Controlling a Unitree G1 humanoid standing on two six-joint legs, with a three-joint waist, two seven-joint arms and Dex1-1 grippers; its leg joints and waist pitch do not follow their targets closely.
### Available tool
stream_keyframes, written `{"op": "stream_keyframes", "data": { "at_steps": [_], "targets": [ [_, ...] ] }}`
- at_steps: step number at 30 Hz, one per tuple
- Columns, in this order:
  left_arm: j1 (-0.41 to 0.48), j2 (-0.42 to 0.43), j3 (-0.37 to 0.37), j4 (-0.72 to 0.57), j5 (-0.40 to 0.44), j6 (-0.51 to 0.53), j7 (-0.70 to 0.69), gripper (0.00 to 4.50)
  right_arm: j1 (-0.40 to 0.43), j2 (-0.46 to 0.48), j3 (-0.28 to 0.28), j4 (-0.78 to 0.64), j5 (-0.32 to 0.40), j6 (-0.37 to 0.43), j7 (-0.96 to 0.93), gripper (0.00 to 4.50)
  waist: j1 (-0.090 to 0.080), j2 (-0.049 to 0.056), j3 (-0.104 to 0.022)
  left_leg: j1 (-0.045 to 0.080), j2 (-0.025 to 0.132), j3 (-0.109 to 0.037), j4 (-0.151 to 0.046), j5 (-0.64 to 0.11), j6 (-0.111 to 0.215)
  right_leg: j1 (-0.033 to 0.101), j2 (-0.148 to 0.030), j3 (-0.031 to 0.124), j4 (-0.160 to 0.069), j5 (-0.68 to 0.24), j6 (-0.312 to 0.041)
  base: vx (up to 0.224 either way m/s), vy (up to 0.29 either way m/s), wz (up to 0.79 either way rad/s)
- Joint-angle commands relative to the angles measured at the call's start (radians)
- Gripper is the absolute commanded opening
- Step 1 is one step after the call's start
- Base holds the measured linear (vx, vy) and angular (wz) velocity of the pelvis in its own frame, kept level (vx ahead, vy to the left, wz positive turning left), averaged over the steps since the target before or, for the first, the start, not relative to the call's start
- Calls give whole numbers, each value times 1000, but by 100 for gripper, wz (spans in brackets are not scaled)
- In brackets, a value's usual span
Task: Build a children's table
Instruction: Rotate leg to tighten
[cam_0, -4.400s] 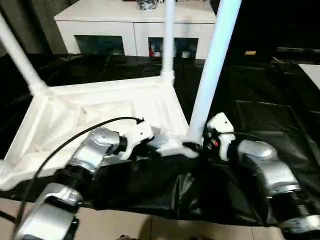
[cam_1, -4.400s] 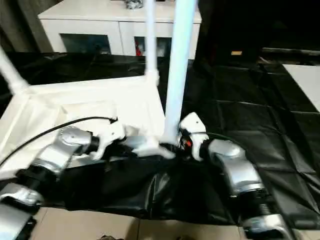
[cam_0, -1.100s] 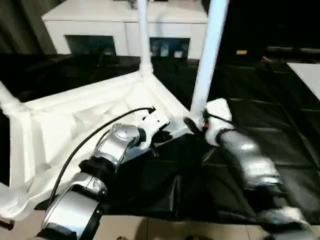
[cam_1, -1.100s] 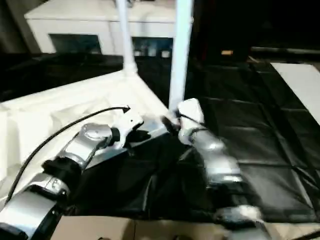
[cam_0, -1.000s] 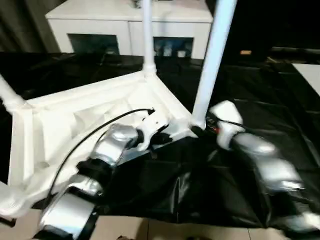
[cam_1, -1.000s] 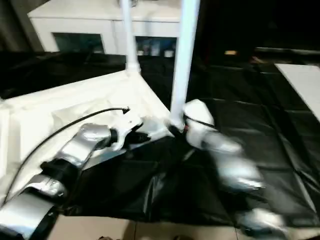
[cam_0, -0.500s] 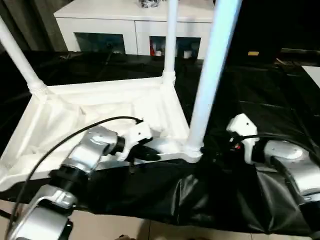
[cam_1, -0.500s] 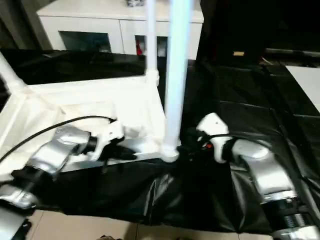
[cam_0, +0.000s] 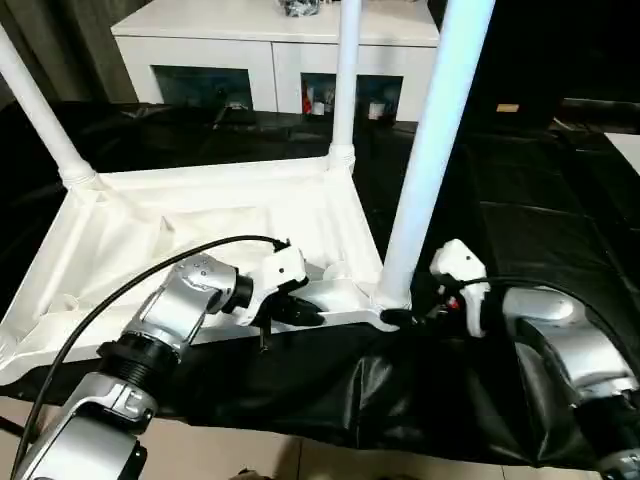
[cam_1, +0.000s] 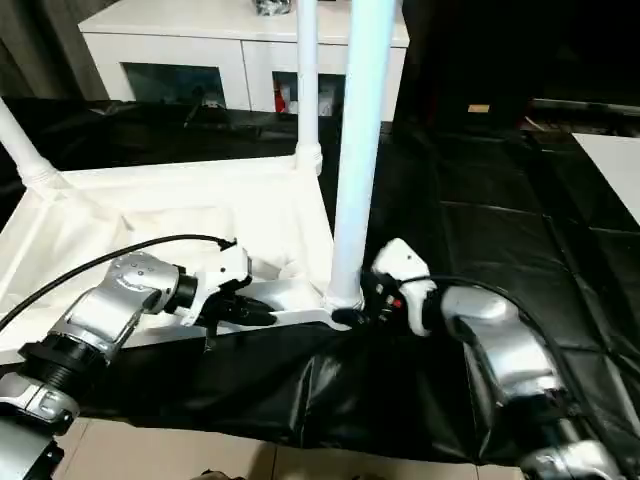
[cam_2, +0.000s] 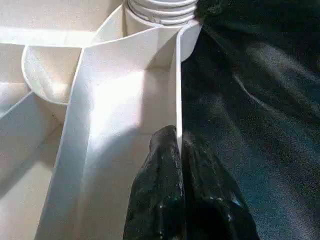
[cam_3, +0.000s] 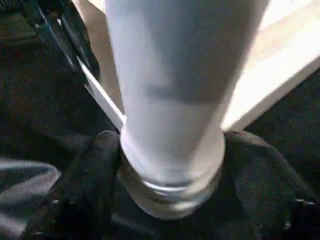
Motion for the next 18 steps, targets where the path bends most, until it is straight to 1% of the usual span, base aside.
{"op": "stream_keyframes", "data": {
  "at_steps": [1,4,7,9,10,13,15,16,17,18],
  "targets": [
    [-7,3,-7,-22,-8,7,-6,0,-19,-2,-8,7,9,-14,-6,297,-1,-9,-62,23,55,-27,-80,-356,24,37,-45,37,-69,-345,-217,0,0,0],
    [-6,4,-7,-24,-9,9,-5,0,-23,7,-14,19,13,-15,-2,280,-3,-9,-61,24,55,-28,-81,-368,19,36,-44,36,-70,-360,-211,0,0,0],
    [-7,4,-7,-22,-7,9,-5,0,-27,11,-14,30,15,-20,5,272,-3,-9,-60,25,55,-29,-81,-377,17,35,-44,36,-72,-375,-208,0,0,0],
    [-7,5,-8,-22,-8,10,-5,0,-27,15,-15,34,15,-22,9,272,-3,-9,-61,25,55,-29,-81,-375,16,35,-44,36,-71,-371,-208,0,0,0],
    [-6,5,-8,-22,-8,11,-7,0,-25,17,-16,35,16,-23,11,270,-3,-11,-60,24,55,-28,-81,-376,17,35,-44,36,-71,-372,-207,0,0,0],
    [-2,5,-10,-24,-9,11,-8,0,-23,24,-23,40,23,-24,7,269,-3,-10,-62,24,55,-28,-81,-364,20,36,-44,37,-69,-354,-213,0,0,0],
    [-1,-3,-5,-20,-9,15,9,0,-22,47,-39,54,30,-27,-23,269,-4,-11,-61,23,54,-27,-80,-364,21,35,-44,37,-70,-357,-214,0,0,0],
    [-7,-28,4,0,-2,18,59,0,-37,98,-63,104,8,-27,-144,269,-4,-10,-60,23,54,-28,-81,-368,20,35,-45,36,-71,-369,-213,0,0,0],
    [-9,-36,6,6,0,19,73,0,-41,113,-70,118,2,-27,-178,269,-8,-10,-59,23,54,-28,-81,-371,11,31,-45,37,-71,-382,-209,0,0,0],
    [-14,-52,10,20,3,20,101,0,-50,146,-85,148,-13,-27,-259,269,-11,-11,-58,23,52,-29,-81,-380,3,31,-44,35,-73,-398,-207,0,0,0]
  ]
}}
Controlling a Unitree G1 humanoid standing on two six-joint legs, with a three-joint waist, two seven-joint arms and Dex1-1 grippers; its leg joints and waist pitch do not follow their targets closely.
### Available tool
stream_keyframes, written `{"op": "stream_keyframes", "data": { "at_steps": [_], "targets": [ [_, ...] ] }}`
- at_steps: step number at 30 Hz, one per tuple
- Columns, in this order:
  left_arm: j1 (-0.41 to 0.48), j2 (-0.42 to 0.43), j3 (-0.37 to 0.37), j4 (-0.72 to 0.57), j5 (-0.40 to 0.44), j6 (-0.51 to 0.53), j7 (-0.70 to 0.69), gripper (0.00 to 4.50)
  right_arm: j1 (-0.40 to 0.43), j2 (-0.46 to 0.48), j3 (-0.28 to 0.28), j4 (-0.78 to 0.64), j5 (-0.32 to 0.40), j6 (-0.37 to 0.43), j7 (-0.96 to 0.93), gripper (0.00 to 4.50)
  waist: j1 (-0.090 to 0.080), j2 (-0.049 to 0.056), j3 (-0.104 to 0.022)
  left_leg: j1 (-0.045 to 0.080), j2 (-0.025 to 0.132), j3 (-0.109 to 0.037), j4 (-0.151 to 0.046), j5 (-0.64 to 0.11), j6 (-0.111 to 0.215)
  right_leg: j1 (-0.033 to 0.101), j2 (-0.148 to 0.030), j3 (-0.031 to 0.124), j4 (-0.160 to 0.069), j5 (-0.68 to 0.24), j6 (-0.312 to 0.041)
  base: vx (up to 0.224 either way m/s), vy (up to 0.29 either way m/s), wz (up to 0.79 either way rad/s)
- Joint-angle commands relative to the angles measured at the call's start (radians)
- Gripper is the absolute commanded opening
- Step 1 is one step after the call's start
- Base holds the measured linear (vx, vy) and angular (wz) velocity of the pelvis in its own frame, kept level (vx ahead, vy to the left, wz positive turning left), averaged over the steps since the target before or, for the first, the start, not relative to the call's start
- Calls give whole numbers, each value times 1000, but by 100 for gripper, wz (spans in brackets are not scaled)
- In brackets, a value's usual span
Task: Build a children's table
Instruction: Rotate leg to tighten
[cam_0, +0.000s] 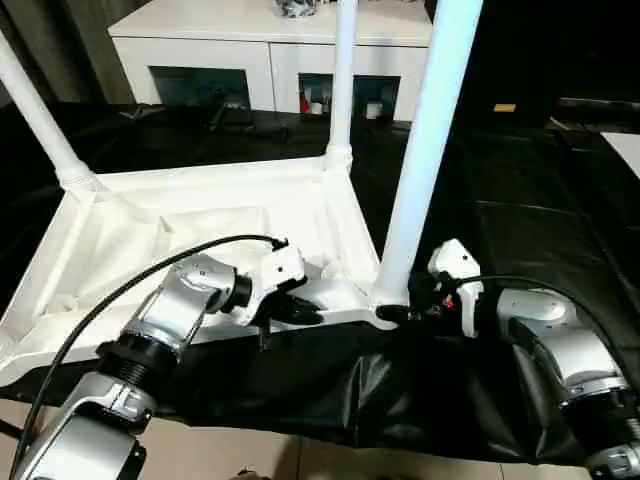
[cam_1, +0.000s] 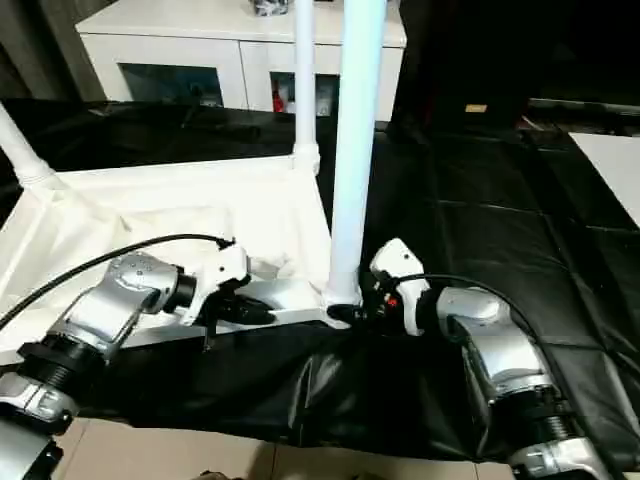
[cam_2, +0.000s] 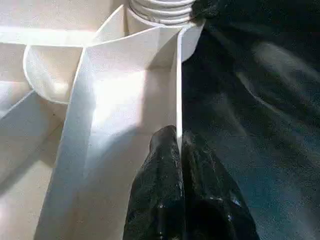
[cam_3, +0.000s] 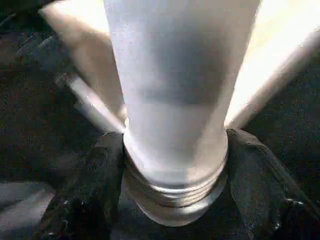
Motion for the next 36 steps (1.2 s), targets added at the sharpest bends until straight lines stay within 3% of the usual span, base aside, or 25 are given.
{"op": "stream_keyframes", "data": {
  "at_steps": [1,2,4,6,8,12,14,15,17,19,21,23,24,25,27,29,30,31,32,34,36],
  "targets": [
    [-20,-50,-6,21,-1,7,53,0,-40,58,-44,72,-31,5,-200,269,-2,-7,-56,19,50,-31,-82,-391,-5,31,-45,34,-75,-415,-205,0,0,0],
    [-41,-94,3,63,14,4,134,0,-55,128,-68,118,-59,1,-363,269,-16,-8,-56,23,47,-36,-83,-430,-27,27,-44,28,-81,-480,-179,0,0,0],
    [-56,-123,6,90,26,2,192,0,-69,173,-80,148,-78,4,-467,268,-27,-1,-56,29,45,-39,-81,-465,-41,20,-44,28,-89,-515,-163,0,0,0],
    [-77,-168,21,121,29,17,267,0,-94,223,-84,180,-103,1,-578,268,-32,-4,-57,29,45,-40,-83,-482,-39,20,-42,26,-92,-515,-153,0,0,0],
    [-98,-205,34,152,33,22,340,0,-124,270,-96,211,-114,0,-667,268,-44,1,-57,28,42,-39,-82,-500,-36,16,-39,25,-95,-507,-155,0,0,0],
    [-149,-285,66,252,58,-11,519,0,-209,371,-92,310,-148,-48,-803,268,-45,-2,-58,33,39,-38,-79,-509,-29,13,-40,23,-99,-510,-152,0,0,0],
    [-165,-298,65,287,74,-38,551,0,-233,397,-64,339,-163,-87,-793,268,-44,-3,-58,26,39,-38,-80,-492,-18,18,-42,22,-99,-498,-146,0,0,0],
    [-167,-299,66,291,72,-38,549,0,-234,399,-54,338,-168,-92,-786,268,-44,-13,-59,24,39,-36,-79,-486,-12,19,-41,22,-100,-497,-144,0,0,0],
    [-166,-293,66,290,72,-40,541,0,-225,397,-35,312,-163,-116,-729,268,-39,-10,-59,22,40,-35,-80,-463,1,21,-44,25,-96,-483,-147,0,0,0],
    [-162,-281,62,282,71,-37,523,0,-203,391,-26,257,-143,-147,-653,324,-36,-11,-60,20,42,-33,-80,-448,12,23,-44,26,-95,-469,-151,0,0,0],
    [-152,-259,51,268,70,-28,487,0,-170,354,-15,179,-148,-146,-615,338,-30,-12,-60,20,43,-31,-81,-432,20,25,-44,28,-94,-456,-150,0,0,0],
    [-148,-249,49,265,69,-22,473,0,-155,331,-18,143,-147,-137,-607,361,-29,-13,-61,9,43,-33,-84,-405,28,33,-43,29,-85,-426,-153,0,0,0],
    [-146,-240,49,267,72,-23,458,0,-141,303,-21,115,-142,-124,-589,361,-35,-14,-60,-2,43,-37,-87,-393,30,43,-44,25,-81,-421,-146,0,0,0],
    [-144,-234,47,264,72,-22,446,0,-133,287,-23,97,-136,-111,-573,373,-40,-12,-62,-4,44,-39,-87,-380,29,45,-45,24,-80,-422,-144,0,0,0],
    [-130,-205,37,247,74,-18,389,0,-97,207,-23,20,-122,-55,-499,380,-32,-12,-61,14,46,-33,-83,-391,34,33,-39,30,-85,-391,-162,0,0,0],
    [-121,-188,30,231,72,-10,355,0,-75,157,-17,-18,-126,-34,-450,393,-31,-13,-63,14,46,-30,-81,-375,40,35,-40,32,-80,-355,-182,0,0,0],
    [-105,-159,15,201,69,-1,300,0,-43,84,-4,-69,-120,-9,-357,393,-29,-13,-64,8,47,-28,-80,-347,48,38,-41,33,-74,-310,-199,0,0,0],
    [-97,-146,6,185,68,1,273,0,-28,53,0,-90,-115,-2,-314,393,-20,-6,-67,10,50,-30,-79,-333,56,46,-40,32,-72,-267,-210,0,0,0],
    [-73,-104,-22,138,64,0,188,0,10,-23,8,-143,-90,7,-199,393,-18,-8,-67,12,50,-25,-76,-314,72,42,-41,36,-68,-227,-228,0,0,0],
    [-38,-40,-51,67,49,3,77,0,61,-113,12,-207,-56,-3,-76,393,-10,-5,-67,8,54,-26,-75,-289,90,50,-43,36,-62,-190,-244,0,0,0],
    [-30,-24,-57,50,44,2,50,0,74,-135,12,-226,-44,-3,-48,393,-10,-4,-65,8,53,-24,-75,-282,96,47,-43,36,-60,-180,-259,0,0,0]
  ]
}}
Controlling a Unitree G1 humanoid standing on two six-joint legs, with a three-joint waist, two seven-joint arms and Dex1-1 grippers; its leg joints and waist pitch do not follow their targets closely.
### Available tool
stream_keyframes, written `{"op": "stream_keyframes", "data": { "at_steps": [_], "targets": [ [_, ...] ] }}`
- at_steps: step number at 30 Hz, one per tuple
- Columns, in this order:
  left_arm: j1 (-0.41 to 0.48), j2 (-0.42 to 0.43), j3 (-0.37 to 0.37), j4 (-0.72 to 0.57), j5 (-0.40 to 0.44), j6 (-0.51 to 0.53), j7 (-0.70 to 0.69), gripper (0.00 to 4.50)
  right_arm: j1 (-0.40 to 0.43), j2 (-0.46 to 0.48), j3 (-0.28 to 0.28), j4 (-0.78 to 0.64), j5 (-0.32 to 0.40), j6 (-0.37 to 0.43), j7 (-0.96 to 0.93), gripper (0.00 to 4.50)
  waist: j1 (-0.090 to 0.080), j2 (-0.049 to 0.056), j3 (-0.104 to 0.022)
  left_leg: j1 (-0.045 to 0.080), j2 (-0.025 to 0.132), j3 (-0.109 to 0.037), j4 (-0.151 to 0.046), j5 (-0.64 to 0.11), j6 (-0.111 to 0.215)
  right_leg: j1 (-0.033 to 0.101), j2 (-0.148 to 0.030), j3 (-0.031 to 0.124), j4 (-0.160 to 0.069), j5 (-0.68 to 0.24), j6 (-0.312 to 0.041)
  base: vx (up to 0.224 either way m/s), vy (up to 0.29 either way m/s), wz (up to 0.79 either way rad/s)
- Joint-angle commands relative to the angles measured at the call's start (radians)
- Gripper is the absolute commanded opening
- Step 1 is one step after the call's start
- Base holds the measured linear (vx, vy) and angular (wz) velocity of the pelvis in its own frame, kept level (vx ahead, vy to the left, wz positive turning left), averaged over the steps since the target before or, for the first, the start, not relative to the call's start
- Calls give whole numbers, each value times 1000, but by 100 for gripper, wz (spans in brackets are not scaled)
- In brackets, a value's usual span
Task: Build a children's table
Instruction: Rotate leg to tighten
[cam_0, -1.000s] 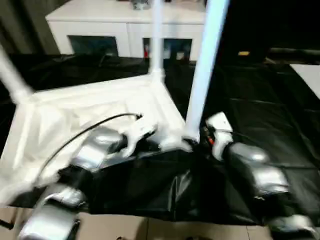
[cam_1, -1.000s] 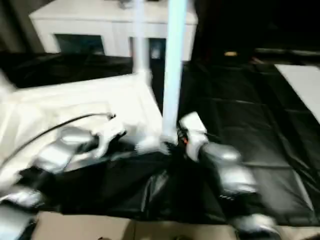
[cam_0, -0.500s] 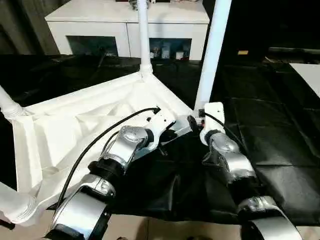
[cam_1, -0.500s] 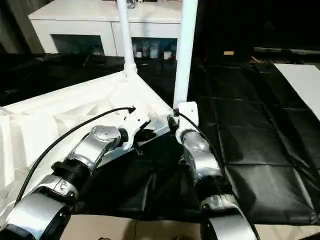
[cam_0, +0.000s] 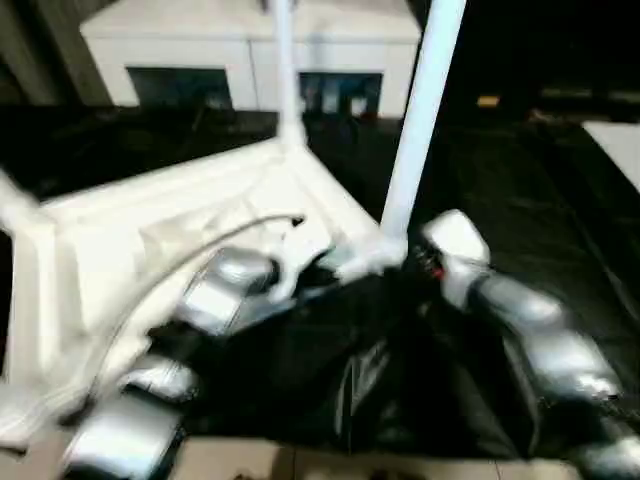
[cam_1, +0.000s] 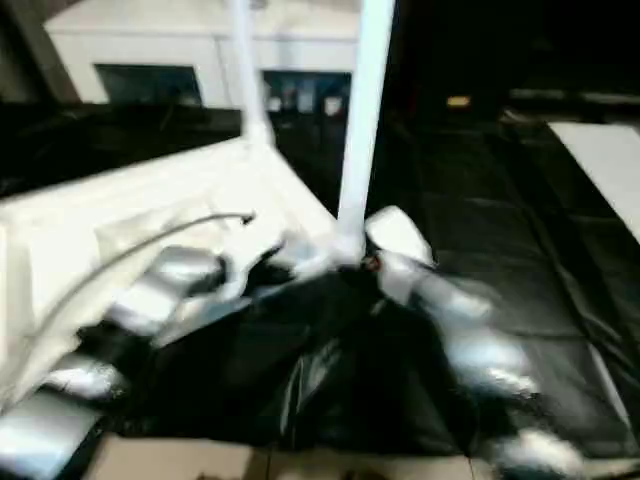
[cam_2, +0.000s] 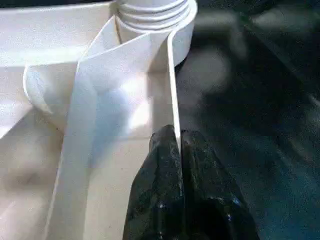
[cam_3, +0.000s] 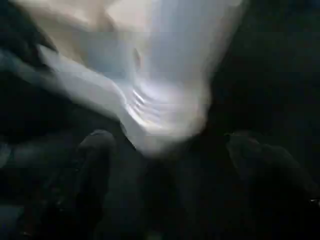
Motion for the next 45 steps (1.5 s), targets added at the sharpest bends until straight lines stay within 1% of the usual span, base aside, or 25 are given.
{"op": "stream_keyframes", "data": {
  "at_steps": [1,2,4,6,7,8,10,11,12,14,15,17,19,20,23,24,27,28,32,33,37,39,42,44,45],
  "targets": [
    [16,1,-55,-4,20,15,-58,0,-5,7,11,-47,25,1,47,393,4,-4,-64,15,52,-21,-70,-296,91,52,-43,38,-63,-218,-256,0,0,0],
    [24,16,-57,-18,12,10,-83,0,4,-7,8,-58,36,6,63,393,2,-1,-62,16,51,-23,-72,-320,76,50,-42,37,-67,-264,-248,0,0,0],
    [38,47,-56,-47,0,6,-128,0,11,-19,5,-73,58,16,86,393,2,-3,-59,23,54,-24,-76,-355,54,45,-41,38,-72,-325,-233,0,0,0],
    [46,73,-51,-69,-8,7,-157,0,11,-22,9,-82,82,24,119,393,3,-3,-58,24,56,-26,-77,-369,42,43,-41,40,-73,-343,-229,0,0,0],
    [49,81,-53,-79,-12,12,-164,0,12,-23,10,-86,89,30,132,393,3,0,-59,23,56,-27,-79,-372,34,44,-40,39,-70,-339,-228,0,0,0],
    [52,88,-56,-88,-16,20,-175,0,9,-18,16,-85,92,30,143,393,1,-3,-59,25,55,-27,-79,-384,30,41,-39,39,-71,-341,-226,0,0,0],
    [52,88,-56,-88,-16,20,-175,0,9,-18,16,-85,92,30,143,393,1,0,-58,25,55,-28,-80,-393,22,40,-40,39,-71,-349,-222,0,0,0],
    [58,97,-58,-107,-22,33,-190,0,-2,-2,29,-72,96,30,162,393,2,-4,-59,26,54,-27,-79,-393,21,40,-40,40,-71,-351,-221,0,0,0],
    [58,97,-58,-107,-22,33,-190,0,-5,0,30,-67,95,29,161,393,2,-3,-59,25,54,-28,-78,-390,21,40,-42,41,-70,-350,-221,0,0,0],
    [60,98,-55,-114,-20,38,-191,0,-44,36,46,2,70,15,150,393,0,-5,-60,22,52,-28,-78,-377,21,40,-43,40,-69,-359,-220,0,0,0],
    [60,98,-55,-114,-20,39,-191,0,-46,37,46,4,70,14,150,393,-2,-4,-60,21,52,-29,-78,-376,19,41,-43,39,-69,-360,-222,0,0,0],
    [60,98,-55,-115,-20,39,-191,0,-48,38,46,7,69,14,149,393,3,-3,-61,26,54,-26,-76,-361,18,39,-42,42,-69,-337,-223,0,0,0],
    [63,100,-52,-124,-23,45,-190,0,-72,54,48,43,69,12,146,365,2,-8,-62,23,53,-26,-76,-347,22,41,-41,41,-65,-314,-230,0,0,0],
    [65,102,-52,-130,-25,50,-190,0,-84,62,45,58,77,15,146,357,3,-6,-64,22,52,-26,-75,-329,27,44,-42,40,-61,-292,-239,0,0,0],
    [67,105,-53,-137,-28,57,-188,0,-95,69,49,75,85,19,162,320,5,-7,-64,22,52,-23,-73,-311,36,45,-41,41,-59,-267,-245,0,0,0],
    [67,106,-53,-138,-28,59,-188,0,-96,68,54,79,85,19,172,320,5,-6,-65,21,52,-24,-73,-302,40,47,-41,41,-57,-260,-248,0,0,0],
    [69,107,-52,-140,-27,63,-187,0,-96,69,55,87,82,16,184,288,5,-6,-64,21,52,-23,-72,-303,41,48,-41,40,-58,-267,-249,0,0,0],
    [69,108,-52,-142,-27,64,-187,0,-95,68,57,88,81,15,189,277,6,-5,-64,21,52,-23,-72,-305,40,47,-42,41,-59,-275,-246,0,0,0],
    [69,110,-53,-140,-26,66,-185,0,-86,58,62,85,81,11,212,245,6,-6,-65,21,52,-24,-72,-302,38,48,-41,40,-58,-271,-244,0,0,0],
    [69,111,-55,-141,-27,69,-186,0,-84,53,64,81,84,15,223,245,6,-4,-65,22,51,-24,-71,-300,39,49,-41,40,-58,-268,-245,0,0,0],
    [69,111,-58,-141,-28,72,-184,0,-81,44,68,81,88,21,240,221,6,-5,-66,21,51,-23,-70,-289,45,51,-40,40,-56,-251,-252,0,0,0],
    [67,104,-59,-136,-27,72,-177,0,-87,58,65,104,75,21,212,215,6,-4,-66,21,51,-23,-70,-286,46,50,-41,40,-56,-251,-253,0,0,0],
    [53,65,-40,-110,-19,79,-100,0,-109,114,52,167,33,35,86,211,2,-5,-62,22,50,-24,-72,-316,34,47,-39,38,-60,-293,-247,0,0,0],
    [40,32,-26,-86,-14,86,-36,0,-121,161,37,206,17,52,-9,208,-4,-8,-59,25,47,-27,-73,-368,9,43,-40,36,-69,-388,-219,0,0,0],
    [34,16,-18,-73,-12,90,-8,0,-125,180,32,220,12,56,-46,208,-7,-9,-58,25,47,-27,-73,-380,2,42,-41,35,-71,-414,-211,0,0,0]
  ]
}}
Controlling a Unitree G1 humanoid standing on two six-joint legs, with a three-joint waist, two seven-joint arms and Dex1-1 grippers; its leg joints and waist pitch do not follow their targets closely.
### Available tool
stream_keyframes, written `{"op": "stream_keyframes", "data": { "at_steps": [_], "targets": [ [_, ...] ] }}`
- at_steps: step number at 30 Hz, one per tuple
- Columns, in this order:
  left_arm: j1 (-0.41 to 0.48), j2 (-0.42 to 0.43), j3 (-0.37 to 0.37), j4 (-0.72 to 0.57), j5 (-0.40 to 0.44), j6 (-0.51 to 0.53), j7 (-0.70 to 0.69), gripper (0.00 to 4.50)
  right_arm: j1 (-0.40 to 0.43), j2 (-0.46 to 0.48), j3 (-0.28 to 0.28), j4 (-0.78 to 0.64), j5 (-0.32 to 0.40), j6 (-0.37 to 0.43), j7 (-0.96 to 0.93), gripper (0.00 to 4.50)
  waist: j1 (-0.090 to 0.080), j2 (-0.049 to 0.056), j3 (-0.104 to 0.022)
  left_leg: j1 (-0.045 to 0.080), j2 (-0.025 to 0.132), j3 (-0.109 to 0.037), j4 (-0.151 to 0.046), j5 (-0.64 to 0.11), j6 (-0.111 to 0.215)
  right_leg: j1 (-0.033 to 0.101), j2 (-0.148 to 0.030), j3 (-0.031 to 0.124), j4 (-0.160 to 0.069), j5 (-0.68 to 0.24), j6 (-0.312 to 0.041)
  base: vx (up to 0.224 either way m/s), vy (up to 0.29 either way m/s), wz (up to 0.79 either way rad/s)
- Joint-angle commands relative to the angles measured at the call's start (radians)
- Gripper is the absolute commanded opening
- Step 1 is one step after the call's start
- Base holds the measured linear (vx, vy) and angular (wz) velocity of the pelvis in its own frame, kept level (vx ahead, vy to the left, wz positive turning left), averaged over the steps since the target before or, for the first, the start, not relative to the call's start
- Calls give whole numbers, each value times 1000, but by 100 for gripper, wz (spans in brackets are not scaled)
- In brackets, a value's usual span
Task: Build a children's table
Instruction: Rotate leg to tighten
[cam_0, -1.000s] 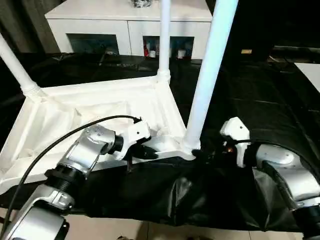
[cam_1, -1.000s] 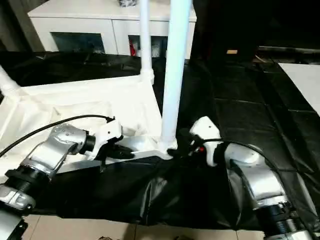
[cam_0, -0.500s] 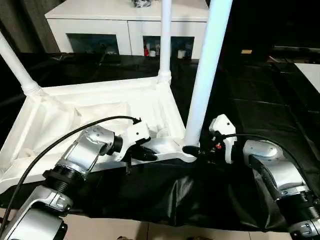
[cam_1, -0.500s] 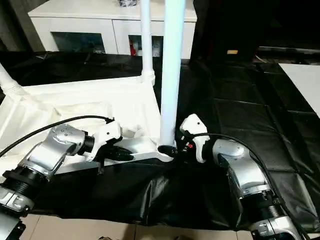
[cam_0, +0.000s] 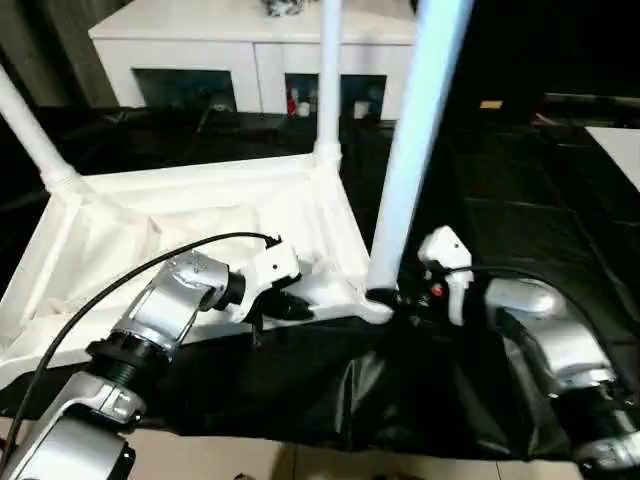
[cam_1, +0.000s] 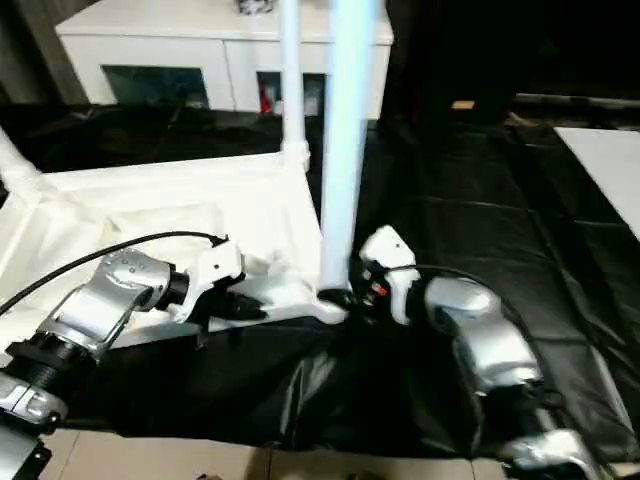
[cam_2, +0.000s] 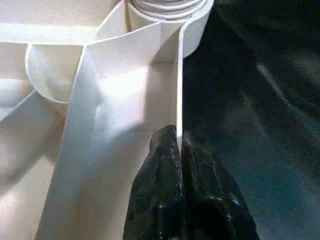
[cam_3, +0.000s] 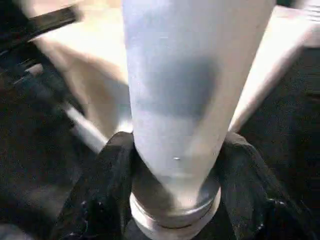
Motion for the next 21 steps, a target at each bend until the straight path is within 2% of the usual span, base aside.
{"op": "stream_keyframes", "data": {
  "at_steps": [1,2,4,6,7,8,9,10,11,12,13,14,15,16,17,18,19,20,21],
  "targets": [
    [-23,-57,8,39,10,23,98,0,-2,54,3,76,-48,51,-147,207,-2,-10,-52,24,45,-30,-79,-418,-11,28,-41,30,-80,-473,-192,0,0,0],
    [-28,-71,13,49,12,26,123,0,-4,72,-2,85,-51,57,-179,207,-6,-9,-50,29,44,-33,-78,-451,-21,23,-43,27,-87,-527,-171,0,0,0],
    [-43,-105,24,75,16,26,180,0,-13,115,-15,108,-63,70,-265,206,-12,-10,-50,30,42,-38,-78,-480,-29,19,-43,24,-95,-580,-141,0,0,0],
    [-77,-165,46,127,22,41,292,0,-46,194,-54,172,-81,88,-449,205,-21,-10,-45,32,40,-41,-78,-516,-32,14,-40,18,-103,-624,-116,0,0,0],
    [-88,-184,53,145,25,46,327,0,-59,219,-69,196,-88,92,-506,205,-30,-6,-43,41,37,-45,-74,-558,-44,5,-39,8,-113,-670,-99,-53,17,-3],
    [-107,-211,67,175,28,48,385,0,-79,258,-98,231,-91,88,-601,205,-36,1,-43,46,35,-50,-72,-587,-48,5,-41,-1,-121,-698,-81,-61,24,-6],
    [-117,-225,75,190,30,48,413,0,-90,278,-113,248,-93,83,-647,204,-41,0,-43,48,35,-53,-74,-604,-50,8,-38,-10,-127,-702,-70,-61,24,-6],
    [-142,-254,87,233,38,33,479,0,-123,324,-142,295,-93,59,-748,204,-47,8,-41,47,38,-58,-81,-634,-50,12,-38,-18,-130,-680,-63,-63,38,-7],
    [-150,-262,90,246,40,28,496,0,-133,336,-149,310,-94,50,-777,204,-51,16,-41,58,41,-65,-86,-696,-60,16,-29,-37,-137,-637,-56,-56,45,-1],
    [-158,-271,93,261,44,21,513,0,-145,349,-156,326,-97,40,-805,203,-53,21,-37,62,46,-68,-97,-738,-62,20,-22,-45,-134,-599,-58,-56,45,-1],
    [-171,-278,93,284,51,5,533,0,-166,366,-160,355,-95,6,-820,203,-54,29,-31,45,66,-75,-134,-817,-74,52,-15,-51,-95,-487,-71,0,0,0],
    [-182,-278,91,303,59,-14,544,0,-186,380,-155,379,-90,-22,-803,202,-46,29,-30,23,84,-60,-179,-862,-80,74,-7,-40,-29,-366,-99,0,0,0],
    [-183,-278,90,304,59,-15,544,0,-188,381,-154,380,-89,-25,-800,202,-40,29,-29,21,84,-49,-192,-877,-85,75,-4,-38,-10,-342,-111,0,0,0],
    [-191,-275,88,317,64,-33,541,0,-203,393,-151,385,-84,-57,-773,202,-35,7,-27,37,66,-21,-182,-852,-80,51,-2,-26,-30,-435,-111,0,0,0],
    [-192,-272,86,321,67,-41,537,0,-205,396,-150,378,-81,-72,-751,202,-37,-21,-23,135,2,-4,-36,-715,-60,-57,-33,-51,-185,-809,-38,0,0,0],
    [-190,-266,83,317,67,-47,522,0,-195,390,-138,346,-77,-94,-697,202,-53,-28,-27,165,-23,-12,53,-578,-36,-74,-85,-62,-229,-932,-13,0,0,0],
    [-188,-256,79,320,66,-56,502,0,-177,378,-123,295,-73,-123,-631,235,-61,-28,-19,66,-12,-33,38,-396,6,24,-119,-89,-220,-1001,51,17,22,-20],
    [-187,-251,77,319,66,-58,494,0,-169,371,-120,274,-71,-128,-613,269,-66,20,-12,53,35,-55,-29,-498,-12,70,-85,-155,-205,-865,74,62,86,-38],
    [-185,-247,76,317,65,-57,488,0,-164,366,-120,260,-73,-124,-615,268,-72,36,-10,-8,71,-83,-90,-618,-26,128,-62,-147,-102,-696,60,62,86,-38]
  ]
}}
